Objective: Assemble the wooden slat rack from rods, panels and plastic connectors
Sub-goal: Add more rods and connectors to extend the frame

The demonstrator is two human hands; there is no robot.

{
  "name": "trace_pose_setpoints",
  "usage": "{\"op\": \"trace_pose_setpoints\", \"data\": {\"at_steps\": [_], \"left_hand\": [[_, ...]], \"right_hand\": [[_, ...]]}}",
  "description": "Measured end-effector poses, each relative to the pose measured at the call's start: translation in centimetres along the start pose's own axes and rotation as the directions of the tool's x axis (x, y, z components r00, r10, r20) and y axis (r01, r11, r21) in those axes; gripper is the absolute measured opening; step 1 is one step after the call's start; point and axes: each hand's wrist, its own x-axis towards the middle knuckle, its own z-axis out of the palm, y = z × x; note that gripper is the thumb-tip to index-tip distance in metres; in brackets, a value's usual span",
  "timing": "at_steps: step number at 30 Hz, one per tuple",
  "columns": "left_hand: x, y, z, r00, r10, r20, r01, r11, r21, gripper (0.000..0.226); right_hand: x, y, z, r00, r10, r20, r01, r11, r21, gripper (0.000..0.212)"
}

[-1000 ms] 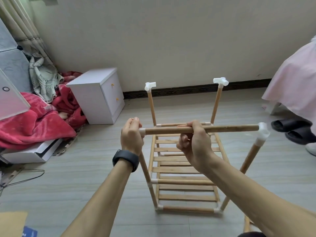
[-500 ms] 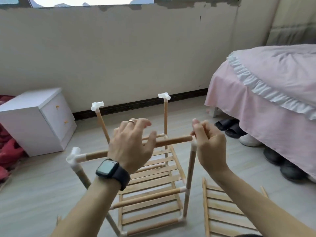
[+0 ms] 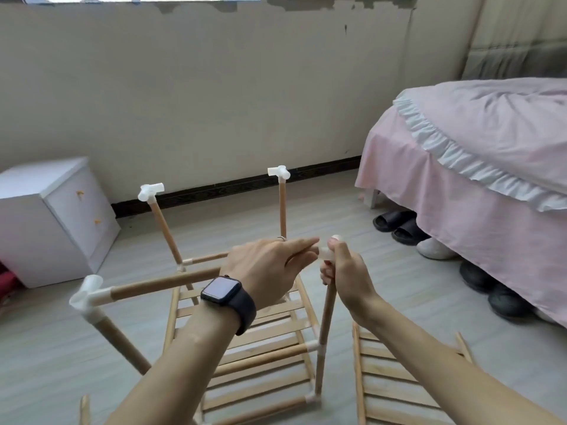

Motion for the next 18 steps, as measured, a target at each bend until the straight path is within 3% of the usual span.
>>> {"op": "trace_pose_setpoints", "data": {"at_steps": [9,18], "left_hand": [[-0.3,0.1,1.2,0.998,-0.005,0.056,0.002,0.999,0.045,0.050],[-0.3,0.4,1.2,0.997,-0.005,0.079,-0.001,0.997,0.079,0.053]], "right_hand": [[0.3,0.5,0.4,0.999,-0.013,-0.036,0.016,0.995,0.096,0.041],[0.6,0.5,-0.2,0.992,-0.079,0.099,0.080,0.997,-0.002,0.036]]}}
